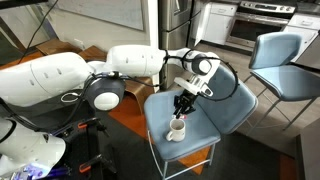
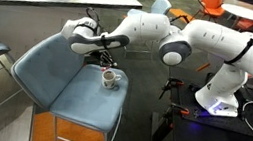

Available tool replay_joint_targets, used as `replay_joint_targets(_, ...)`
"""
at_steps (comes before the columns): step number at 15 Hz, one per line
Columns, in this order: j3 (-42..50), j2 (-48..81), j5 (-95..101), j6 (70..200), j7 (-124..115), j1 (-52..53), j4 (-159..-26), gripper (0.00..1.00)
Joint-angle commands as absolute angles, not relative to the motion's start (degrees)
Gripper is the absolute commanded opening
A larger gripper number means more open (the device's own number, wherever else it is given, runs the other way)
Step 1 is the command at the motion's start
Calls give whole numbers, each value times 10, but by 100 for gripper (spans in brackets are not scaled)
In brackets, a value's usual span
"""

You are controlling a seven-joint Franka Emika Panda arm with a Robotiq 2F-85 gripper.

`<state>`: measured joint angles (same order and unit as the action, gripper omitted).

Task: Pick up the pen from the light blue chair and place it in the mug cup.

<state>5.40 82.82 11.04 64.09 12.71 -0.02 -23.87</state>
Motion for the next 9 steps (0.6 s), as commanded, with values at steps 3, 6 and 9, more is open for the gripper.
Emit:
replay_joint_targets(3, 73, 862, 165, 555, 225, 6, -207, 5)
replay_joint_targets(6, 69, 844, 175, 595, 208, 7, -252, 5)
replay_joint_targets(9, 64, 847, 171, 622, 196, 6, -258, 5)
